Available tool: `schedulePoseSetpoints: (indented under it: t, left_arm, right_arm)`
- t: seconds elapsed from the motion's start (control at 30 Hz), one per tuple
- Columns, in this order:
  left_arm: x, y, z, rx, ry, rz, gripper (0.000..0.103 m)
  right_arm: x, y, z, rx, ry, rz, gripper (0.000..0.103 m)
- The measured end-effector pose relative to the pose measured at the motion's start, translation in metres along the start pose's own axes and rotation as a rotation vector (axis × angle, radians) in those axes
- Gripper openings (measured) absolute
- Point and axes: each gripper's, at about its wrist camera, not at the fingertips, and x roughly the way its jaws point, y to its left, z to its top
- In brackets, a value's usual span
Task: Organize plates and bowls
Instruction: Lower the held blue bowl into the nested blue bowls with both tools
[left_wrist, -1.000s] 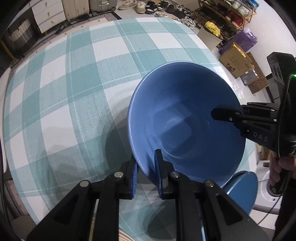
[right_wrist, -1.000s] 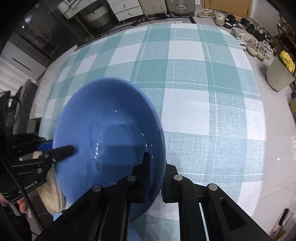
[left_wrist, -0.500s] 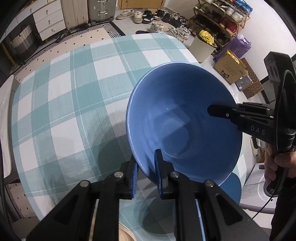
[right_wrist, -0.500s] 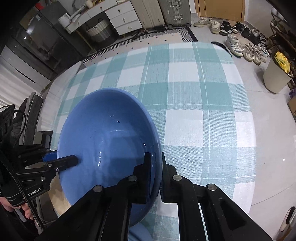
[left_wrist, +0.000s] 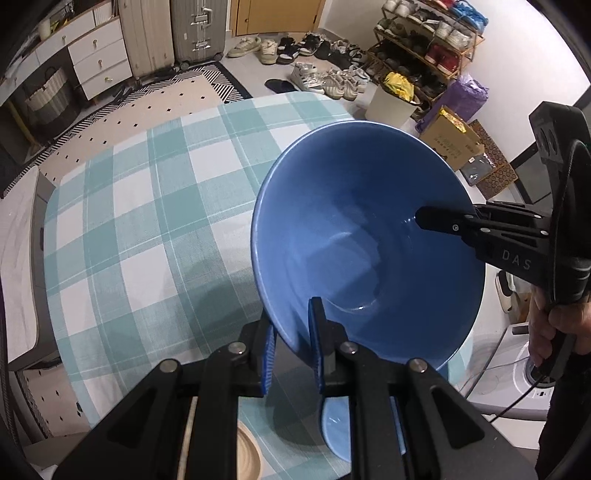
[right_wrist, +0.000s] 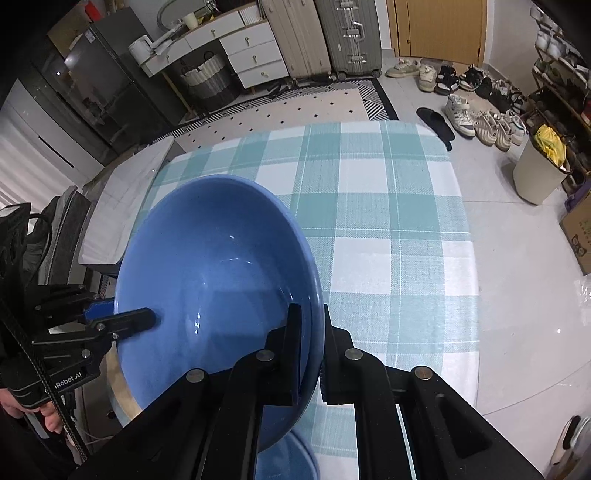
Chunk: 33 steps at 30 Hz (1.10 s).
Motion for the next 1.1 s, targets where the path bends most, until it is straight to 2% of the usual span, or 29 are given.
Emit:
schedulePoseSetpoints:
  t: [0.27,0.53,0.8,1.1]
  left_arm:
    - [-0.025,-0.017,-0.025,0.026,-0.013,0.013,0.015]
    - [-0.038,-0.033,-0.061,0.048,-0.017,0.010,0.015]
    - [-0.017,-0.041,-0.103,0.051,0.035,0.046,0.015]
    - [0.002,-0.051,-0.134,0.076,0.018,0.121,0.015]
  right_arm:
    - [-0.032,0.016,-0.026,-0.021,-0.021,-0.016,0.007]
    - [-0.057,0.031,-0.067,-0.042,-0.037,-0.042,0.007]
    - [-0.037,0.032,-0.114,-0.024,-0.004,-0.018,0.008]
    - [-0.008,0.026,-0.153,0.005,-0.007,0.012,0.008]
